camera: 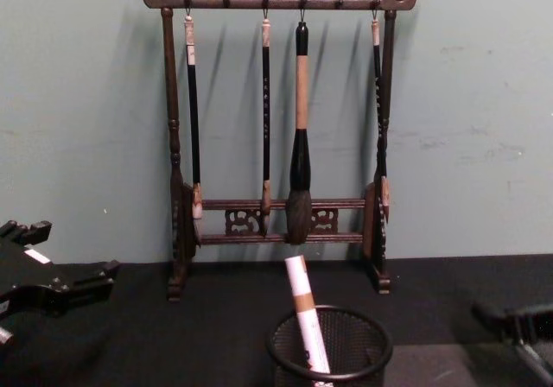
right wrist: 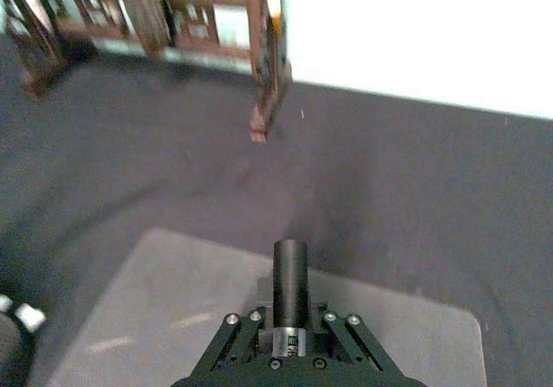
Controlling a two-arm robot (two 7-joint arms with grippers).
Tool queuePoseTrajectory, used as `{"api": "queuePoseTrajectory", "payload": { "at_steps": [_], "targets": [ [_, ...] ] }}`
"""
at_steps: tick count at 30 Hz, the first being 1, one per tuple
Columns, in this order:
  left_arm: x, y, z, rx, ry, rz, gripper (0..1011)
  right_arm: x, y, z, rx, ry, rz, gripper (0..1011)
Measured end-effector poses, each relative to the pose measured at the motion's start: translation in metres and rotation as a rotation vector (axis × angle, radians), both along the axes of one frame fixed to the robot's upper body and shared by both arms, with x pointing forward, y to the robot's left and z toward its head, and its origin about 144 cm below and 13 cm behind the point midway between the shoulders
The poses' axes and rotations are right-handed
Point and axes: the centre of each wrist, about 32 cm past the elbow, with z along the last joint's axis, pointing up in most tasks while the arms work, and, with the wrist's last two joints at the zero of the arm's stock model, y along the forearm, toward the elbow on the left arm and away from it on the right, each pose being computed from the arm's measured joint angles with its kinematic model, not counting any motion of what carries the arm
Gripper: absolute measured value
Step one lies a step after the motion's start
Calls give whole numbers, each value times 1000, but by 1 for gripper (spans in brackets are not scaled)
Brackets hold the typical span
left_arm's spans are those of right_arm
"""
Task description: Pick up the water-based marker from the table and place it into the pen holder.
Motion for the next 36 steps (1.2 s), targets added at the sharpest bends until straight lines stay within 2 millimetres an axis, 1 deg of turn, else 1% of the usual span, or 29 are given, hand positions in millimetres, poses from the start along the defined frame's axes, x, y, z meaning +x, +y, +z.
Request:
{"api": "queuePoseTrajectory", "payload": {
  "at_steps": [8,10,11,14,17,20,24,26,29,36],
  "targets": [
    [0,0,0,0,0,0,1001,-7,-2,7,114,-158,52,230],
    [0,0,0,0,0,0,1001,-11,-2,7,169,-236,98,230],
    [0,0,0,0,0,0,1001,-11,-2,7,169,-236,98,230],
    [0,0,0,0,0,0,1001,-13,-1,7,245,-337,171,230],
    [0,0,0,0,0,0,1001,-14,1,6,291,-393,214,230],
    [0,0,0,0,0,0,1001,-15,8,5,369,-465,262,229],
    [0,0,0,0,0,0,1001,-16,17,3,439,-515,301,229],
    [0,0,0,0,0,0,1001,-16,21,2,459,-523,315,230],
    [0,0,0,0,0,0,1001,-19,32,-2,499,-527,350,230],
    [0,0,0,0,0,0,1001,-22,46,-9,527,-521,393,229]
  ]
}}
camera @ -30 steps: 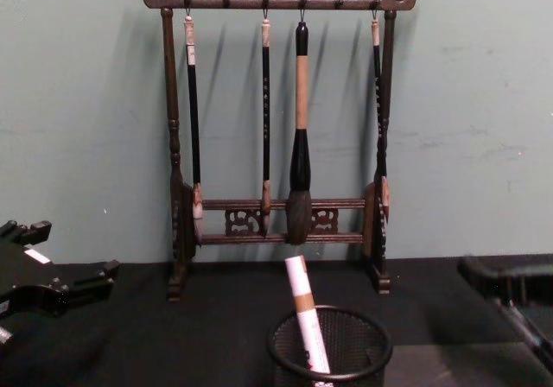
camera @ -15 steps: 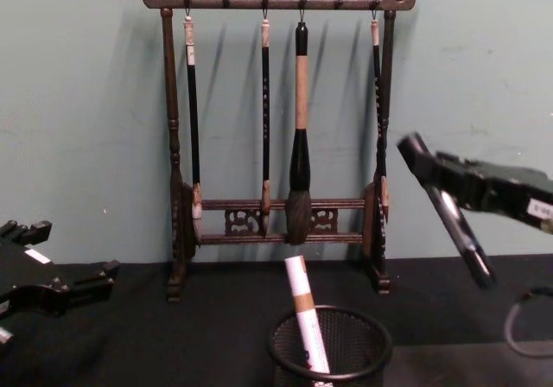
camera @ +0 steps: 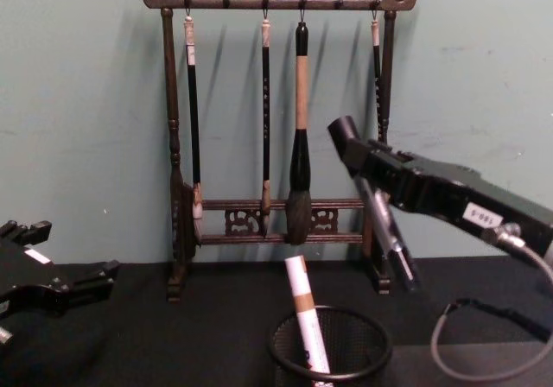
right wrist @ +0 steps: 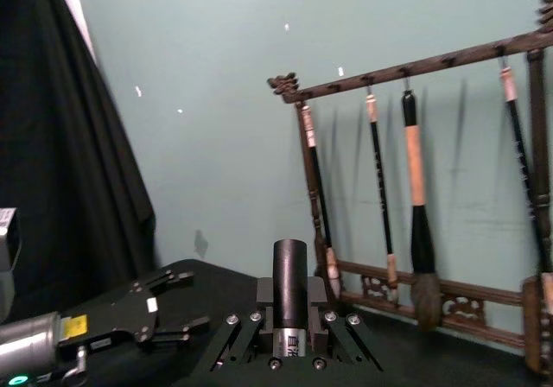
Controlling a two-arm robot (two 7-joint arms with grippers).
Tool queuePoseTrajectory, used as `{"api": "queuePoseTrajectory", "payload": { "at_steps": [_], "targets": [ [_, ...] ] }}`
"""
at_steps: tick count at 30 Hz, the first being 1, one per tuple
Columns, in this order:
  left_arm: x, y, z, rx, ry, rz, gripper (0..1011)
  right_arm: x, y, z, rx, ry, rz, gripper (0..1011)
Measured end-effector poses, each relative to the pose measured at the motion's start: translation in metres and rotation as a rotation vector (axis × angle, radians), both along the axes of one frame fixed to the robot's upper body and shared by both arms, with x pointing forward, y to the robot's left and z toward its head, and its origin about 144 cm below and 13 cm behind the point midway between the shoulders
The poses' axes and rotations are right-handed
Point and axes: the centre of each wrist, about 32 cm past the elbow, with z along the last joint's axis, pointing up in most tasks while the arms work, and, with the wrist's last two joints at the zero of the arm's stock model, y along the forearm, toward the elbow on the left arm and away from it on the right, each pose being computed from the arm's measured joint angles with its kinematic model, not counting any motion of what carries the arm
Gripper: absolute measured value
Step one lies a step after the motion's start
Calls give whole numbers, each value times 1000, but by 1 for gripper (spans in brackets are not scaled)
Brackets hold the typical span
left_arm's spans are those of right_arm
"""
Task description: Pick up the water-based marker from the table and place it into the pen holder.
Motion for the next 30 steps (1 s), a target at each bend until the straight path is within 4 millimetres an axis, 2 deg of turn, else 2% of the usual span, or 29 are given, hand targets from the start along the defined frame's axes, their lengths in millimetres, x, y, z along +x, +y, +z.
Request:
{"api": "queuePoseTrajectory", "payload": {
  "at_steps": [9,30],
  "targets": [
    [0,0,0,0,0,0,1001,-2,16,-14,-11,10,35,230],
    [0,0,0,0,0,0,1001,-3,29,-29,-47,26,45,230]
  ]
}}
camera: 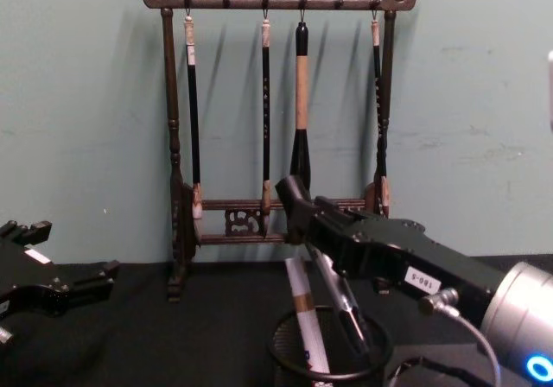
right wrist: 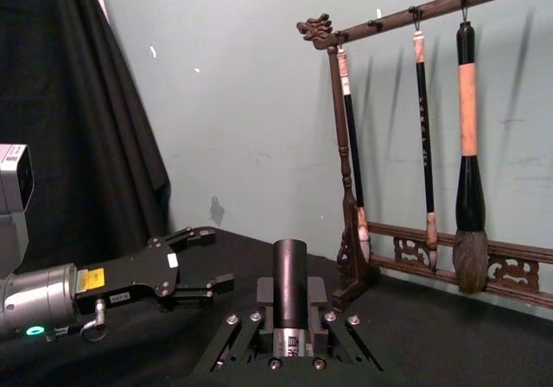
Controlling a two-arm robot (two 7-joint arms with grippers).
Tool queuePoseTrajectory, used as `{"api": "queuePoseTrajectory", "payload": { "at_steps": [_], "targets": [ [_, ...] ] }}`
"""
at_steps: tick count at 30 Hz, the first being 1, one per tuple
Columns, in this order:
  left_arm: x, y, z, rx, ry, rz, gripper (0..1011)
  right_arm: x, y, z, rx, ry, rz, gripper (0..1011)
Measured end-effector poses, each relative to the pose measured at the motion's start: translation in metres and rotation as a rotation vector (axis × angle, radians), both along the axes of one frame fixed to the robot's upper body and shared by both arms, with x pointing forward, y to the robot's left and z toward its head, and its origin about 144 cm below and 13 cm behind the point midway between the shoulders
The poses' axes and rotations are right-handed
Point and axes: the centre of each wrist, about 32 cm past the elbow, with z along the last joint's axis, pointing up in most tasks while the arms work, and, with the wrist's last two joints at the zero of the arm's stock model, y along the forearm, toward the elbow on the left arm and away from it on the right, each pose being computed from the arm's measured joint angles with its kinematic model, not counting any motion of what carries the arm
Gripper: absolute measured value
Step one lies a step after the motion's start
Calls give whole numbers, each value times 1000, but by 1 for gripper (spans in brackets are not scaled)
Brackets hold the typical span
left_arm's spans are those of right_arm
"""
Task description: Pick up the water-based marker from the table and place it into the pen holder.
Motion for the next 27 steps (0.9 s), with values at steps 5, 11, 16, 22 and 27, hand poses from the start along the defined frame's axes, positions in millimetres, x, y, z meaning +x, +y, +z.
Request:
{"api": "queuePoseTrajectory", "payload": {
  "at_steps": [5,11,16,22,27],
  "targets": [
    [0,0,0,0,0,0,1001,-1,2,-2,-9,3,2,229],
    [0,0,0,0,0,0,1001,-2,1,-4,-21,6,0,230],
    [0,0,0,0,0,0,1001,-3,1,-4,-22,5,-1,230],
    [0,0,0,0,0,0,1001,-2,1,-3,-21,4,-1,229],
    [0,0,0,0,0,0,1001,-2,1,-3,-20,4,0,325]
  ]
}}
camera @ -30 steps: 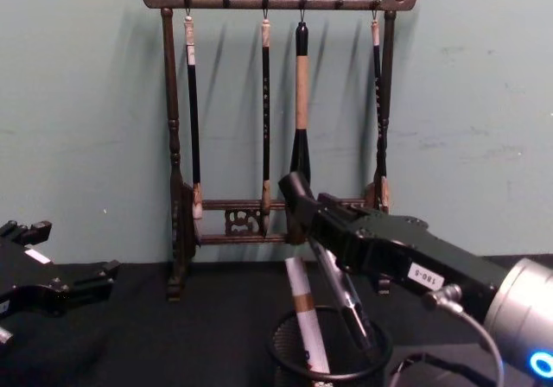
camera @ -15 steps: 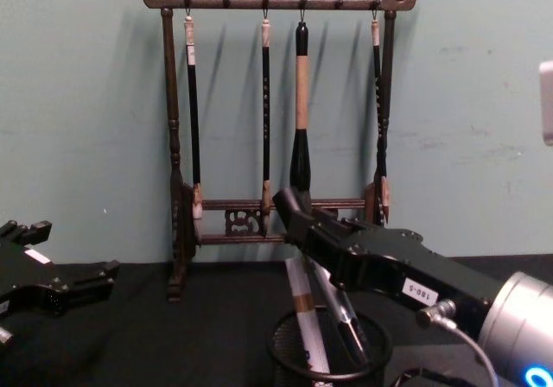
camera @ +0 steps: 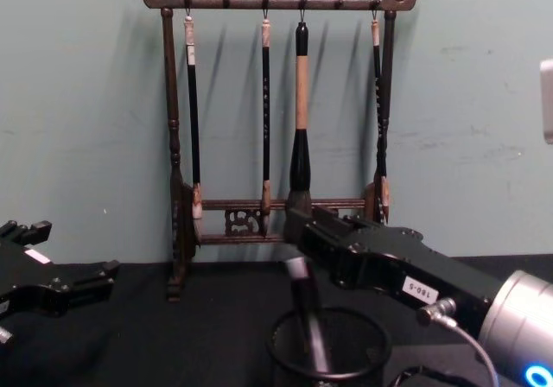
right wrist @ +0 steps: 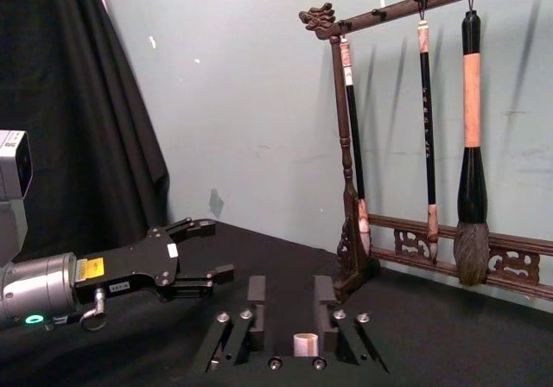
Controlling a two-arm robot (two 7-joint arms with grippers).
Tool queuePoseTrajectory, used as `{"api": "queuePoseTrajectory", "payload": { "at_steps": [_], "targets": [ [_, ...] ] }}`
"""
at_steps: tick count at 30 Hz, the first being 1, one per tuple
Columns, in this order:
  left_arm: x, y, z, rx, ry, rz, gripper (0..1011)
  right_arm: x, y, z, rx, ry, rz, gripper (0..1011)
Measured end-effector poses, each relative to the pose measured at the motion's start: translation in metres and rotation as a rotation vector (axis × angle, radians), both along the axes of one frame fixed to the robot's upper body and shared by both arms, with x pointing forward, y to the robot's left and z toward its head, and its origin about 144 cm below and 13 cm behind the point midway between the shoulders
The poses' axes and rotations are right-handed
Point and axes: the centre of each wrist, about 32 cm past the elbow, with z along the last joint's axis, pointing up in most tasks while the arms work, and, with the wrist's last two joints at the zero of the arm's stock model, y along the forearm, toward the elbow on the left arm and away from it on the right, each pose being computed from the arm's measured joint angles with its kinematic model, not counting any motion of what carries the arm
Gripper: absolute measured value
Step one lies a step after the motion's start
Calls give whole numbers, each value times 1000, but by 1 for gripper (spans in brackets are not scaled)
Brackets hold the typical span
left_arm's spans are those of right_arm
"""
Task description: Pick up the water-based marker from the table and place it into the pen holder.
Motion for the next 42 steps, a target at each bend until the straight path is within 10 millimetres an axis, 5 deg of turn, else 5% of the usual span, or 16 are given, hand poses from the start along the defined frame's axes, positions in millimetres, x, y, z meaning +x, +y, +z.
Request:
{"api": "queuePoseTrajectory", "payload": {
  "at_steps": [15,23,32,42],
  "targets": [
    [0,0,0,0,0,0,1001,0,0,0,4,1,1,811],
    [0,0,0,0,0,0,1001,4,-7,20,55,-37,-28,1002],
    [0,0,0,0,0,0,1001,20,-35,40,36,-83,-248,1003],
    [0,0,0,0,0,0,1001,33,-73,19,-123,-76,-482,1002]
  ]
}}
